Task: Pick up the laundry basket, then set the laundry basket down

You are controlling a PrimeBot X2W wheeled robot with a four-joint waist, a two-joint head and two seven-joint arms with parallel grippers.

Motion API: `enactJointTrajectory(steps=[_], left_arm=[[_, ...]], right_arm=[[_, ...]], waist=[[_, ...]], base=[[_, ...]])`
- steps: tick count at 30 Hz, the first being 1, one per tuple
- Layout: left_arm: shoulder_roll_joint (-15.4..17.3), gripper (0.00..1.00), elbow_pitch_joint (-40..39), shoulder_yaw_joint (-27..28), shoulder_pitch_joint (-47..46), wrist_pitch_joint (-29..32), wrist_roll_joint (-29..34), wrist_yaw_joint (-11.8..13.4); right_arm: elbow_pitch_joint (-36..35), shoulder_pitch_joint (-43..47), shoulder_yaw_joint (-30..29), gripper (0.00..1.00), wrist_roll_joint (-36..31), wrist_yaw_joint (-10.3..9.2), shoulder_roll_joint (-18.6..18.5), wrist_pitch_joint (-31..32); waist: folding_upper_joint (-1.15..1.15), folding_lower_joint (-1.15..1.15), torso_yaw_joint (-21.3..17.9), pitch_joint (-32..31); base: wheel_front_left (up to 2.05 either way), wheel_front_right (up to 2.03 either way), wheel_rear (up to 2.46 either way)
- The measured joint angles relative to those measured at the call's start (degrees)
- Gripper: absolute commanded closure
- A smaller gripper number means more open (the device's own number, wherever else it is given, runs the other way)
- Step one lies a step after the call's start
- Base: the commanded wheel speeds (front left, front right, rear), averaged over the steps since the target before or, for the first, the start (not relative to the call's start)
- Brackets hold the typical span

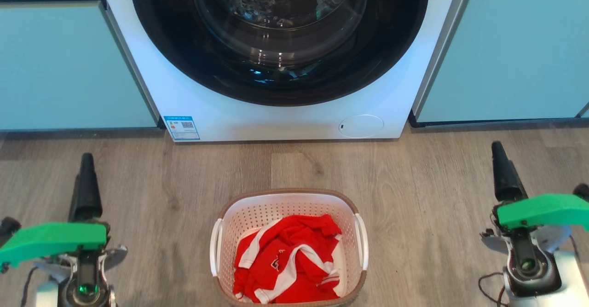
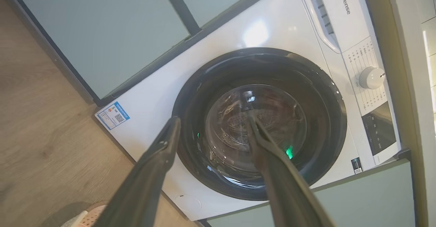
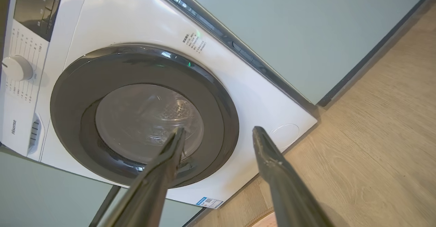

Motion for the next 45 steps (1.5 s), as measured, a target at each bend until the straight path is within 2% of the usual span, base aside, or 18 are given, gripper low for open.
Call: enactJointTrajectory(steps=[7, 12, 17, 21, 28, 29, 36, 40, 45], left_arm=[[0.00, 0.00, -4.25, -0.60, -0.51, -1.11, 8.14, 2.59], [0.04, 0.00, -7.68, -2.04, -1.18, -2.20, 15.80, 4.78], [1.49, 0.00, -9.50, -5.48, -1.17, -3.04, 21.91, 7.79], [3.89, 0.00, -10.43, -9.69, -1.13, -3.53, 26.51, 11.71], [8.87, 0.00, -10.37, -18.05, -1.05, -4.59, 32.47, 21.05], [8.87, 0.00, -10.37, -18.05, -1.05, -4.59, 32.47, 21.05], [13.17, 0.00, -8.71, -25.84, -1.13, -6.06, 36.65, 28.32], [14.15, 0.00, -5.97, -29.71, -1.19, -6.56, 36.32, 28.15], [14.10, 0.00, -3.33, -31.21, -1.21, -7.43, 35.54, 25.66]], right_arm=[[-2.76, -0.25, 1.33, 0.00, -7.21, 0.00, 0.00, -0.98], [-5.15, -1.01, 3.39, 0.00, -14.72, 0.00, -0.01, -2.00], [-7.24, -2.54, 5.32, 0.00, -21.43, 0.00, -0.04, -2.98], [-7.98, -2.59, 7.28, 0.00, -27.78, 0.00, -0.07, -3.53], [-8.64, -2.59, 9.23, 0.00, -35.31, 0.00, -0.11, -4.76], [-8.64, -2.59, 9.23, 0.00, -35.31, 0.00, -0.11, -4.76], [-8.84, -2.59, 11.98, 0.00, -43.03, 0.00, -0.19, -5.81], [-7.90, -2.58, 13.04, 0.00, -46.09, 0.00, -0.21, -6.58], [-6.28, -2.57, 13.78, 0.00, -48.84, 0.00, -0.23, -7.33]], waist=[[0.00, 0.00, 0.29, -0.04], [0.00, 0.00, 0.43, -0.08], [0.00, 0.00, 0.40, 0.00], [0.00, 0.00, 0.31, 0.11], [0.00, 0.00, 0.10, 0.18], [0.00, 0.00, 0.10, 0.18], [0.00, 0.00, -0.08, 0.17], [0.00, 0.00, 0.00, -0.02], [0.00, 0.00, -0.06, -0.32]], base=[[0.00, 0.00, 0.00], [0.00, 0.00, 0.00], [0.00, 0.00, 0.00], [0.00, 0.00, 0.00], [0.00, 0.00, 0.00], [0.00, 0.00, 0.00], [0.00, 0.00, 0.00], [0.00, 0.00, 0.00], [0.00, 0.00, 0.00]])
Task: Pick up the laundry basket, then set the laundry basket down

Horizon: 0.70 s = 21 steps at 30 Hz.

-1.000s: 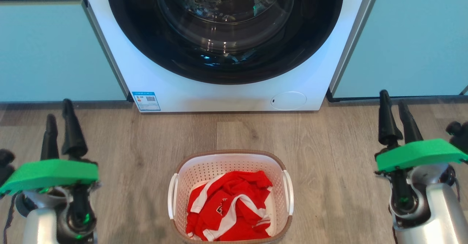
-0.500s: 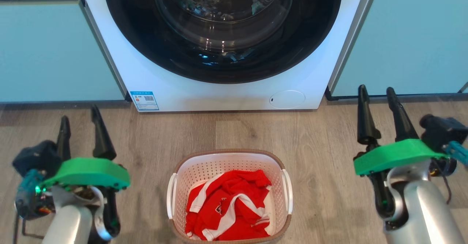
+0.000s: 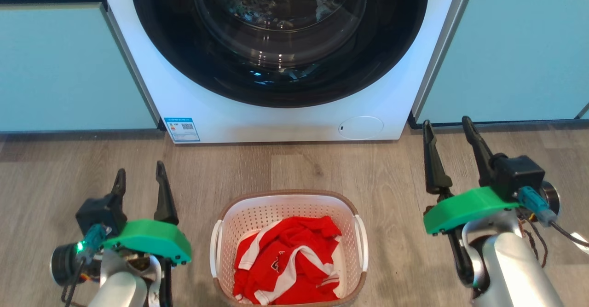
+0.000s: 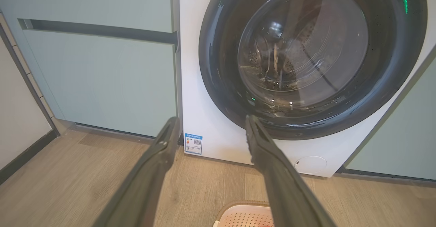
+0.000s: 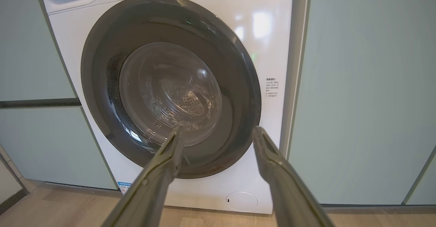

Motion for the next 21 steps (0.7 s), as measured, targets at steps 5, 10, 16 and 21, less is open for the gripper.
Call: enactJointTrajectory(steps=[5, 10, 16, 21], left_arm=[[-0.90, 0.00, -0.96, 1.57, -0.04, -0.64, 1.31, -2.03], [-2.22, 0.00, -1.55, 2.34, -0.05, -1.64, 4.65, -4.50], [-3.82, 0.00, -6.97, 5.87, -0.06, -2.65, 11.05, -4.58], [-4.52, 0.00, -11.26, 6.32, -0.07, -3.67, 15.27, -6.36]], right_arm=[[1.72, 0.07, 0.27, 0.00, -1.49, 0.00, -0.05, -0.76], [1.82, 0.04, 0.89, 0.00, -3.09, 0.00, -0.05, -1.56], [-0.48, -0.32, 1.79, 0.00, -7.53, 0.00, -0.10, -2.78], [-3.08, -1.31, 1.67, 0.00, -7.09, 0.00, -0.11, -3.66]], waist=[[0.00, 0.00, -0.09, -0.16], [0.00, 0.00, -0.21, -0.20], [0.00, 0.00, -0.27, -0.12], [0.00, 0.00, -0.38, -0.07]], base=[[0.00, 0.00, 0.00], [0.00, 0.00, 0.00], [0.00, 0.00, 0.00], [0.00, 0.00, 0.00]])
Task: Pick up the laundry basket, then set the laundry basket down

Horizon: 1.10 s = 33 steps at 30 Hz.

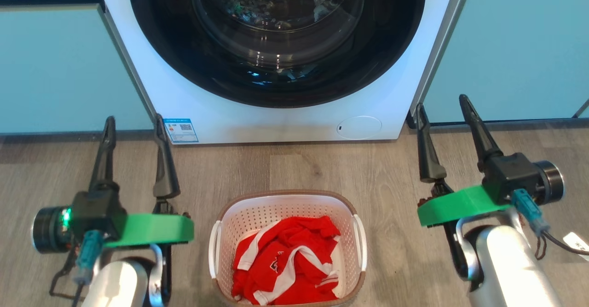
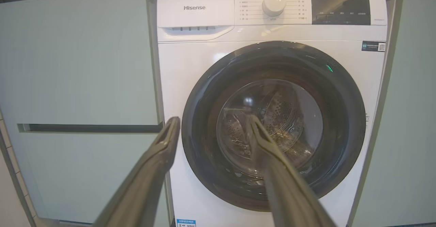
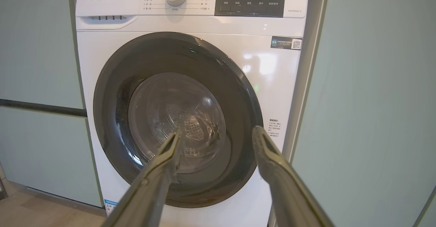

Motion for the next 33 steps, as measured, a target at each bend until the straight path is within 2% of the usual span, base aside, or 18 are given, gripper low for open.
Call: enactJointTrajectory(steps=[3, 9, 12, 15, 22, 33], left_arm=[[-0.64, 0.00, 0.26, -0.13, 0.14, -0.46, 0.98, -2.19], [-3.18, 0.00, 3.41, 1.41, 1.25, -1.51, 1.54, -9.02], [-4.61, 0.00, 7.42, 3.22, 2.35, -1.91, 1.91, -12.36], [-5.58, 0.00, 14.66, 4.27, 3.30, -1.92, 0.70, -15.73], [-7.17, 0.00, 20.35, 7.25, 3.78, -1.92, 0.96, -18.42], [-8.21, 0.00, 20.78, 10.44, 3.78, -1.92, 2.81, -20.37]], right_arm=[[0.07, 0.09, 0.48, 0.00, -0.27, 0.00, -0.01, -0.53], [3.71, 0.30, 2.26, 0.00, -0.11, 0.00, -0.03, -1.15], [5.61, 0.31, 3.77, 0.00, -0.21, 0.00, -0.18, -1.70], [7.83, 0.34, 3.99, 0.00, 0.16, 0.00, -0.20, -1.70], [11.91, 0.48, 4.15, 0.00, 3.46, 0.00, -0.20, -1.70], [13.52, 0.48, 3.60, 0.00, 4.14, 0.00, -0.20, -1.70]], waist=[[0.00, 0.00, -0.09, -0.09], [0.00, 0.00, -0.33, -0.24], [0.00, 0.00, -0.46, -0.23], [0.00, 0.00, -0.63, -0.31], [0.00, 0.00, -1.14, -0.27], [0.00, 0.00, -1.53, -0.25]], base=[[0.00, 0.00, 0.00], [0.00, 0.00, 0.00], [0.00, 0.00, 0.00], [0.00, 0.00, 0.00], [0.00, 0.00, 0.00], [0.00, 0.00, 0.00]])
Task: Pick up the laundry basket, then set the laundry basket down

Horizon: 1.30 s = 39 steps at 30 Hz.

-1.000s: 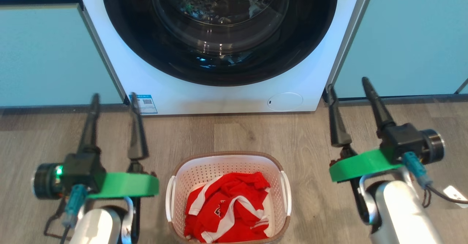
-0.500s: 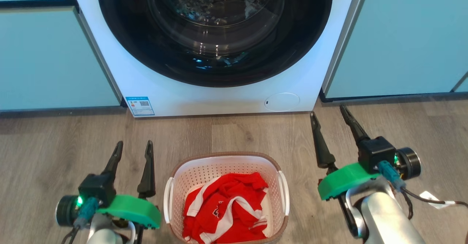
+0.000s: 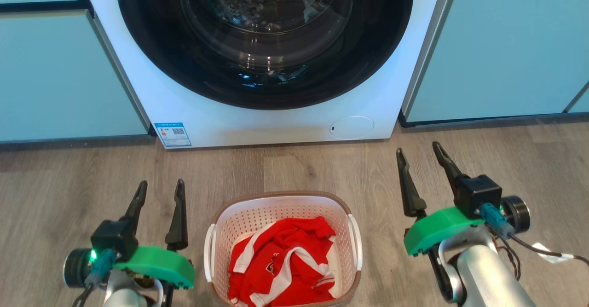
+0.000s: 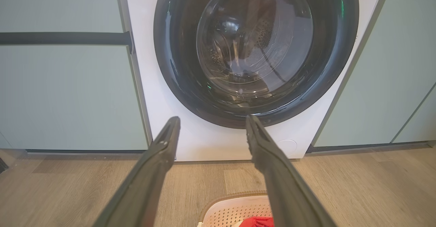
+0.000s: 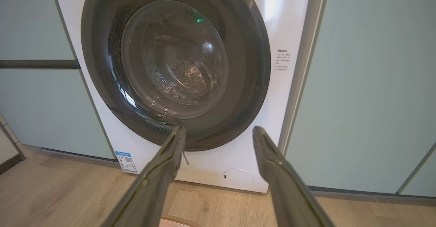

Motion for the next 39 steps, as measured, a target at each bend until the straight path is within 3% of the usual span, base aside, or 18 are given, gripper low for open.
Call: enactJointTrajectory(steps=[12, 18, 39], left_arm=[[-0.16, 0.00, -1.18, 0.04, 0.01, 0.00, 0.16, 0.05], [-0.20, 0.00, 0.78, -0.08, 0.04, 0.00, -3.05, -0.07], [-0.21, 0.00, 3.64, -0.49, 0.02, 0.00, -4.39, -0.49]], right_arm=[[3.71, -0.05, 0.54, 0.00, 1.60, 0.00, 0.00, 0.00], [3.83, -0.09, 0.53, 0.00, 0.18, 0.00, 0.00, 0.00], [4.90, -0.19, 0.29, 0.00, -1.99, 0.00, 0.00, 0.00]], waist=[[0.00, 0.00, 0.08, 0.01], [0.00, 0.00, 0.04, -0.03], [0.00, 0.00, -0.19, 1.42]], base=[[0.00, 0.00, 0.00], [0.00, 0.00, 0.00], [0.00, 0.00, 0.00]])
